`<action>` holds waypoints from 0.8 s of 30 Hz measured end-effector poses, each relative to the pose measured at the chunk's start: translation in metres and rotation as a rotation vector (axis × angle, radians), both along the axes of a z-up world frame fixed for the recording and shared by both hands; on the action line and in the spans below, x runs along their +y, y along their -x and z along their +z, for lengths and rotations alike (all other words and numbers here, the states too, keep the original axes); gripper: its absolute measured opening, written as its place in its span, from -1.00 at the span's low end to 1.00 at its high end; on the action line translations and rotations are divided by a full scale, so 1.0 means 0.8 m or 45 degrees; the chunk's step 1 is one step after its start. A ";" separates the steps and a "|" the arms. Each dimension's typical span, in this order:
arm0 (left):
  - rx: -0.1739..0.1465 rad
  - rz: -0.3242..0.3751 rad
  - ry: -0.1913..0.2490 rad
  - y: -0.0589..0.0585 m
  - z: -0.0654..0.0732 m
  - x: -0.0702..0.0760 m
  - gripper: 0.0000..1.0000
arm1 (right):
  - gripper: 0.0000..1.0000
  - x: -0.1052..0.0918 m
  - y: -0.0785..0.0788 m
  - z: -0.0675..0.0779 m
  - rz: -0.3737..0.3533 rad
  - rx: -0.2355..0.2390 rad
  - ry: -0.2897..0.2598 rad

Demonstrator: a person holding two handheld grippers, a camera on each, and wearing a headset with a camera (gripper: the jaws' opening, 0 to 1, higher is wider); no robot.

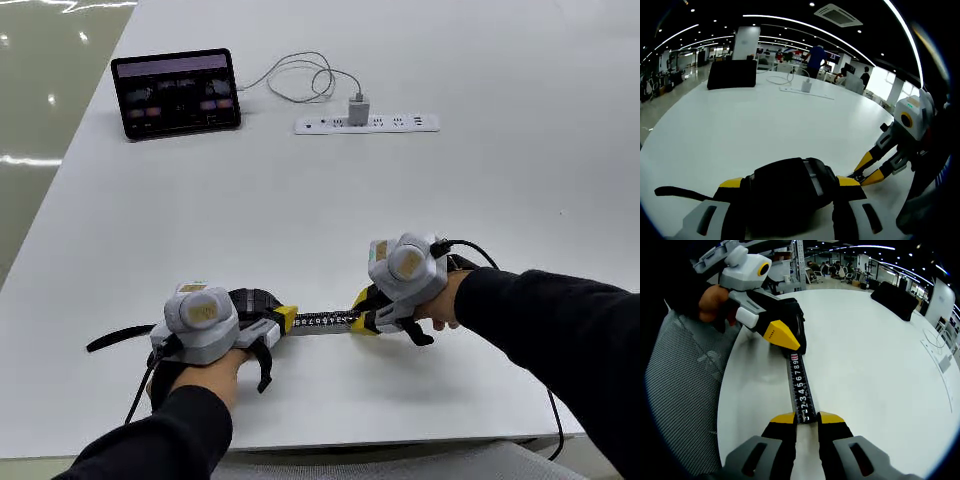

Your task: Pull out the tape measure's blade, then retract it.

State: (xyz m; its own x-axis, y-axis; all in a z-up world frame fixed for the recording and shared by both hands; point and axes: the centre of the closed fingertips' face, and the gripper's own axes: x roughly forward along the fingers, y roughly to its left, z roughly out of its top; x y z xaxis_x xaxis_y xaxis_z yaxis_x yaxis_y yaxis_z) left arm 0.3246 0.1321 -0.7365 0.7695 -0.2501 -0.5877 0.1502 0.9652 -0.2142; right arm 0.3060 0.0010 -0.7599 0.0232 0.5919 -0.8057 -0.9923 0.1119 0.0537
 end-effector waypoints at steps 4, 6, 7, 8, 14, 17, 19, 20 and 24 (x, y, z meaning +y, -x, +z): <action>0.000 0.001 0.002 0.000 0.000 0.000 0.31 | -0.77 0.000 0.000 0.000 0.014 -0.009 0.010; 0.001 -0.002 0.002 0.000 0.000 0.000 0.31 | -0.77 0.001 0.000 -0.001 0.017 -0.014 0.013; 0.001 -0.001 0.001 0.000 0.000 0.000 0.31 | -0.77 0.000 0.000 0.000 0.015 -0.013 0.013; -0.001 0.000 0.002 0.000 0.001 0.000 0.31 | -0.77 0.000 0.000 0.000 0.009 -0.009 0.013; 0.000 -0.001 0.002 -0.001 0.001 0.001 0.30 | -0.77 0.000 -0.001 0.000 -0.031 0.015 0.011; -0.001 0.001 -0.001 -0.001 0.000 0.001 0.31 | -0.76 0.001 -0.001 0.000 -0.038 0.017 0.007; -0.003 0.002 -0.002 -0.001 0.000 0.001 0.32 | -0.76 0.001 -0.001 0.000 -0.036 0.010 -0.001; -0.002 0.001 -0.007 -0.001 -0.001 0.000 0.33 | -0.76 0.001 -0.001 0.000 -0.033 0.006 -0.004; -0.005 0.014 -0.012 0.000 0.000 0.000 0.36 | -0.77 0.001 -0.001 0.000 -0.036 0.003 -0.013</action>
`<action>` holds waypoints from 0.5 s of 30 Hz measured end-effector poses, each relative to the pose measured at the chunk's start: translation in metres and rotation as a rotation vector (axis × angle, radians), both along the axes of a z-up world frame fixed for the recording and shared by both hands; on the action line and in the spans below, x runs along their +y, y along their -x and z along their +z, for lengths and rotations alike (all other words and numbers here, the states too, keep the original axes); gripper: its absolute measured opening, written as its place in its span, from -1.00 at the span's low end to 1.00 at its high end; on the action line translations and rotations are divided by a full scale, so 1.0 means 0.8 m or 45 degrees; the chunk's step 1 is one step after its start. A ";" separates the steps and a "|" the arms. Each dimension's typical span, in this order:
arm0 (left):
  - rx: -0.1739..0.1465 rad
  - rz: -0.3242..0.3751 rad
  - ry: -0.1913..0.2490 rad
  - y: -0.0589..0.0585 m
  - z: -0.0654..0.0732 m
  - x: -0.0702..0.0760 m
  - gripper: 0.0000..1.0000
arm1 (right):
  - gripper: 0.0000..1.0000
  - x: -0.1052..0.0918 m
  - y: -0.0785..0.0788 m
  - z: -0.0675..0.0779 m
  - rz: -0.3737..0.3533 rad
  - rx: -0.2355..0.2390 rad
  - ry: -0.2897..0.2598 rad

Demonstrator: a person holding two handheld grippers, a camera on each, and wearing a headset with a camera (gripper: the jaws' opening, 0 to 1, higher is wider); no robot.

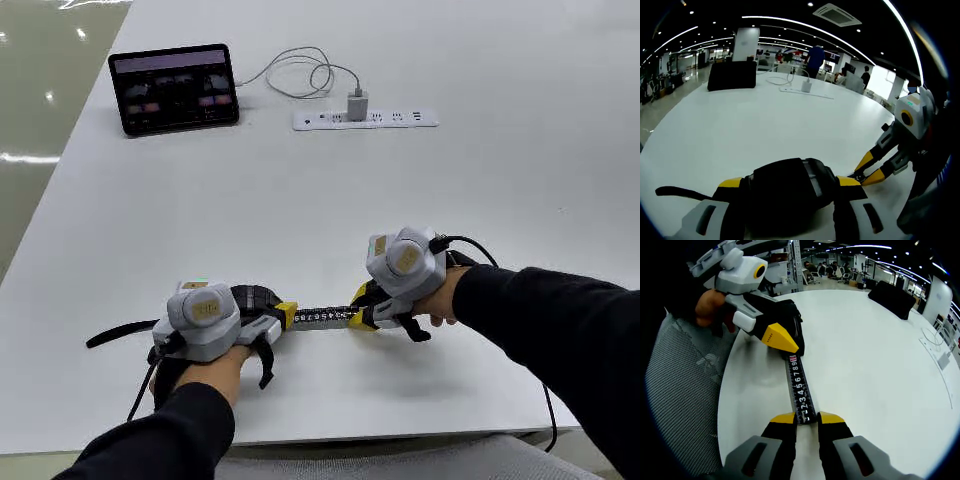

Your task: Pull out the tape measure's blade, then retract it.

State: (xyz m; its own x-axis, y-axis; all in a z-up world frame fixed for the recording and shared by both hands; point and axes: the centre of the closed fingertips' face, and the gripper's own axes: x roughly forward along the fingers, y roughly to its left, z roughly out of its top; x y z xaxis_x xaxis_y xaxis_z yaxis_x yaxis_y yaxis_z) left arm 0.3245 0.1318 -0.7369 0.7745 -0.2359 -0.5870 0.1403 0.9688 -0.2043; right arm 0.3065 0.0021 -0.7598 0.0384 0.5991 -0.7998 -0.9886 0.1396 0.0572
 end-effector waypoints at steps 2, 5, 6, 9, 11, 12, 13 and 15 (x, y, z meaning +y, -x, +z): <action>0.031 0.001 -0.017 0.000 -0.001 -0.001 0.36 | -0.77 0.000 0.000 0.000 0.002 -0.003 -0.001; 0.038 0.011 -0.036 0.001 -0.001 -0.001 0.36 | -0.77 0.000 0.000 0.000 -0.003 -0.001 -0.003; 0.040 0.014 -0.040 0.001 -0.001 -0.001 0.36 | -0.77 0.000 0.000 0.000 -0.003 -0.001 -0.003; 0.037 0.009 -0.062 0.000 -0.001 -0.001 0.36 | -0.77 0.000 0.000 0.000 -0.005 -0.004 -0.002; 0.012 -0.012 -0.114 -0.001 0.003 -0.001 0.35 | -0.77 0.000 0.000 0.000 -0.009 -0.002 -0.005; 0.001 -0.023 -0.146 -0.002 0.004 -0.001 0.35 | -0.77 0.000 0.000 0.000 -0.011 -0.002 -0.006; -0.002 -0.026 -0.157 -0.003 0.005 -0.001 0.34 | -0.77 0.000 0.000 0.000 -0.011 -0.002 -0.006; 0.001 -0.017 -0.156 -0.003 0.004 0.000 0.32 | -0.77 0.000 0.000 0.000 -0.015 -0.002 -0.009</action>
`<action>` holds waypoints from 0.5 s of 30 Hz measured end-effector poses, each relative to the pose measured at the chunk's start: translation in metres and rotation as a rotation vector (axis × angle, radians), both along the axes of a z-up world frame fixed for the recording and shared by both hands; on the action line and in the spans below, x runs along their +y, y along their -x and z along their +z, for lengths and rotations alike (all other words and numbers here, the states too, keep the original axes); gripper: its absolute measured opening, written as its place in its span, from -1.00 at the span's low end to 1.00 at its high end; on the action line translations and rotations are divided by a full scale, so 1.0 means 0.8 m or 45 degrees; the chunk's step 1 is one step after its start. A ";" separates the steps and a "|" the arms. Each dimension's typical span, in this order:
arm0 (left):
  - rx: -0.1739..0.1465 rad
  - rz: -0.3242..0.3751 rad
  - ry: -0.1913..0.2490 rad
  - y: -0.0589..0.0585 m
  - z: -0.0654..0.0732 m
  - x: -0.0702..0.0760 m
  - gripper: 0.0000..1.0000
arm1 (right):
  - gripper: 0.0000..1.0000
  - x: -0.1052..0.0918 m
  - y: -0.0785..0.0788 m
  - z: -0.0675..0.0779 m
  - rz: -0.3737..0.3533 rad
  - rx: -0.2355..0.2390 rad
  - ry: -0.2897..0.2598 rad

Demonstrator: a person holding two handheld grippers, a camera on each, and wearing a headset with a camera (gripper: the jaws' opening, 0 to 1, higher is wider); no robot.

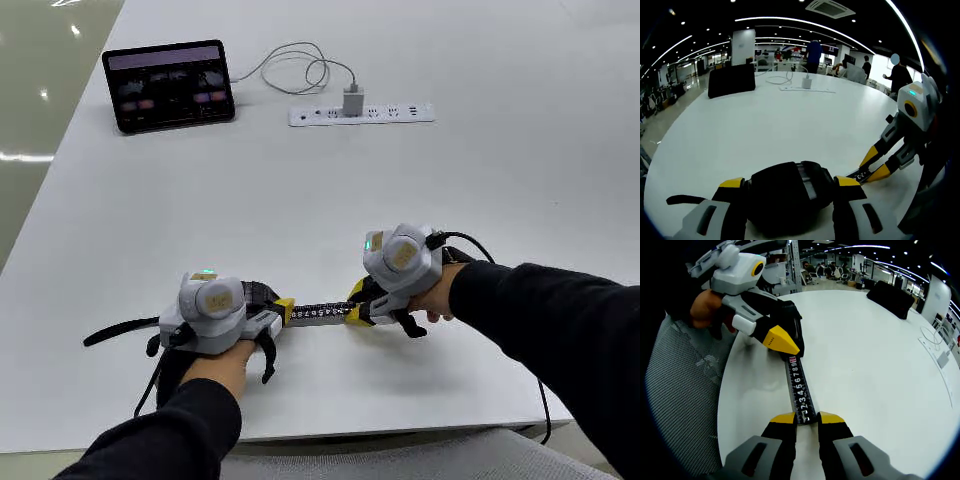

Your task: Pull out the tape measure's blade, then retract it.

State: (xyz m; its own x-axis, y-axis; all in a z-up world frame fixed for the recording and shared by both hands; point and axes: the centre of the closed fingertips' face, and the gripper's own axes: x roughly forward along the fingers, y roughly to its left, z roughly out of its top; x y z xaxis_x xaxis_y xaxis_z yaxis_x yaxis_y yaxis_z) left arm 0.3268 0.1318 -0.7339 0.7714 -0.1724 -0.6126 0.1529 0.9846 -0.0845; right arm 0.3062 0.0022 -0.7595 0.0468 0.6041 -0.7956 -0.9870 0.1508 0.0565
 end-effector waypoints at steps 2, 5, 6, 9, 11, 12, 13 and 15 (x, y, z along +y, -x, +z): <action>-0.001 -0.006 -0.007 0.001 0.000 0.001 0.30 | -0.77 0.000 0.000 0.000 0.000 -0.001 -0.001; 0.003 -0.018 -0.008 0.001 0.000 0.001 0.29 | -0.77 0.000 0.000 0.000 0.000 -0.001 -0.006; 0.005 -0.020 -0.006 0.001 0.000 0.001 0.28 | -0.76 0.000 0.000 0.000 0.001 -0.001 -0.007; 0.006 -0.027 0.000 0.001 0.000 0.001 0.28 | -0.77 0.000 0.000 0.000 0.021 -0.010 -0.007; 0.006 -0.027 0.011 0.001 0.001 0.002 0.28 | -0.77 0.000 0.000 0.000 0.020 -0.008 -0.011; 0.006 -0.027 0.017 0.001 0.001 0.002 0.28 | -0.77 0.001 -0.001 0.000 0.014 -0.003 -0.015; 0.008 -0.023 0.023 0.001 0.001 0.002 0.28 | -0.77 0.001 -0.001 0.000 0.008 0.002 -0.017; 0.006 -0.022 0.027 0.001 0.001 0.002 0.28 | -0.77 0.001 -0.002 0.000 0.007 0.002 -0.019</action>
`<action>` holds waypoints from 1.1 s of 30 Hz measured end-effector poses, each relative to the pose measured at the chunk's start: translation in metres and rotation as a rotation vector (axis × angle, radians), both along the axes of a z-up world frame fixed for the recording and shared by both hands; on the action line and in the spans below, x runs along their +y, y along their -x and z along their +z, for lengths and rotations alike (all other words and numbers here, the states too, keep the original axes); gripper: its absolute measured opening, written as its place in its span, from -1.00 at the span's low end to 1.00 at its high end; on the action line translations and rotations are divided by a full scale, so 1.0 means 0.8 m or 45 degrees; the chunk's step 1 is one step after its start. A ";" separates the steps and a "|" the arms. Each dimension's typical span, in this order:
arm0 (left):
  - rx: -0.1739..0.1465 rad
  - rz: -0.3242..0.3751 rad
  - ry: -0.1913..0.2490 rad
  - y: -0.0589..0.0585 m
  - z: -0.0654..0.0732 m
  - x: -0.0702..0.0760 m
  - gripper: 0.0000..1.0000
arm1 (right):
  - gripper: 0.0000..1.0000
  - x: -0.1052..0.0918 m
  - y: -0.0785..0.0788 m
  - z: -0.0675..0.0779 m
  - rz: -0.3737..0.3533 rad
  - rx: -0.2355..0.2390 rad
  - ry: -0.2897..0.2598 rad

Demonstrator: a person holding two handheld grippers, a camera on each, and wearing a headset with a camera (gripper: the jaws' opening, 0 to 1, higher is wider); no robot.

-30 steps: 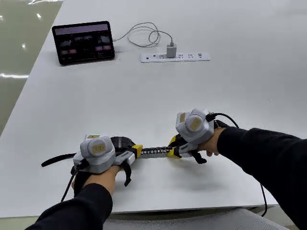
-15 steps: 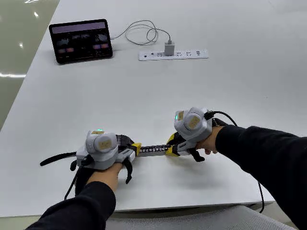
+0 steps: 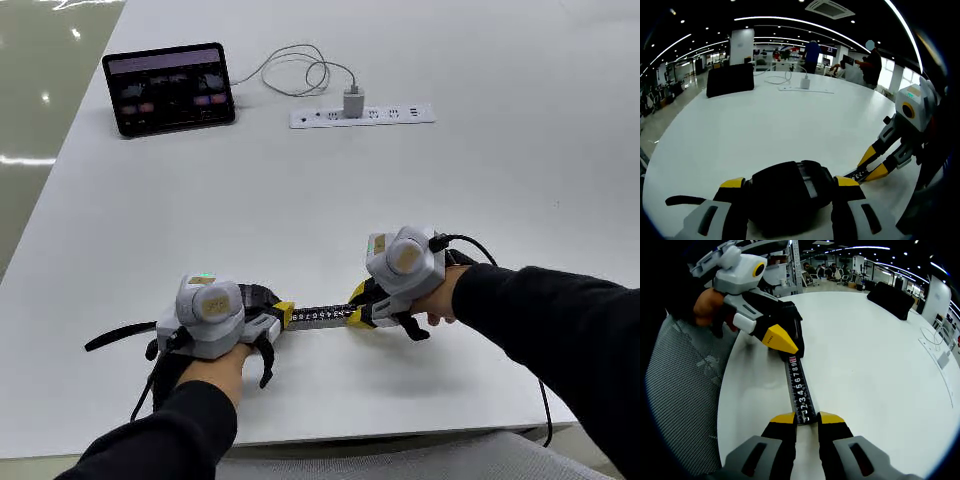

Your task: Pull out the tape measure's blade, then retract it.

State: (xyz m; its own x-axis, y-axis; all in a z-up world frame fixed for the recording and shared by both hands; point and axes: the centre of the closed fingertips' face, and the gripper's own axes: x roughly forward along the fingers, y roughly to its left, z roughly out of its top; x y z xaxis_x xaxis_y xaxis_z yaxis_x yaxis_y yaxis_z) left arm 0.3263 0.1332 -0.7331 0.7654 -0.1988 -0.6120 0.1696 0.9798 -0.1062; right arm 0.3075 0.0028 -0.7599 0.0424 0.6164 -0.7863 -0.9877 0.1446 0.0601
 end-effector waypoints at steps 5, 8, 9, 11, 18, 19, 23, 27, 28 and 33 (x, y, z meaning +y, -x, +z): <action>0.001 0.001 0.016 0.000 0.001 0.001 0.28 | -0.77 0.002 -0.001 0.000 0.000 0.001 -0.005; 0.001 -0.004 0.016 0.001 0.001 0.000 0.28 | -0.77 0.004 -0.001 0.000 -0.001 0.003 -0.009; 0.000 -0.008 0.014 0.001 0.001 0.000 0.28 | -0.77 0.005 0.000 0.000 -0.005 0.006 -0.009; -0.001 -0.009 0.014 0.001 0.001 0.000 0.28 | -0.77 0.006 -0.001 0.000 -0.006 0.006 -0.009; -0.003 -0.016 0.020 0.001 0.001 0.001 0.28 | -0.77 0.011 0.000 0.000 -0.013 0.015 -0.018; -0.002 -0.017 0.023 0.001 0.001 0.001 0.28 | -0.77 0.011 0.000 0.000 -0.014 0.017 -0.018; -0.003 -0.019 0.025 0.001 0.001 0.000 0.28 | -0.77 0.015 0.000 0.000 -0.016 0.020 -0.019; -0.003 -0.017 0.036 0.001 0.002 0.000 0.28 | -0.77 0.020 0.002 0.000 -0.004 0.017 -0.023; -0.004 -0.019 0.038 0.001 0.002 0.001 0.28 | -0.77 0.022 0.004 -0.001 -0.003 0.020 -0.024; -0.003 -0.023 0.038 0.001 0.001 0.000 0.28 | -0.77 0.031 0.004 0.000 0.012 0.003 -0.039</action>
State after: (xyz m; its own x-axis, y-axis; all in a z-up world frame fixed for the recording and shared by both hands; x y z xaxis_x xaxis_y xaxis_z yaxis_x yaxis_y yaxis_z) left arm 0.3252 0.1334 -0.7320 0.7630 -0.2310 -0.6038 0.1876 0.9729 -0.1353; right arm 0.3045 0.0278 -0.7595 0.0348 0.6405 -0.7672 -0.9889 0.1333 0.0664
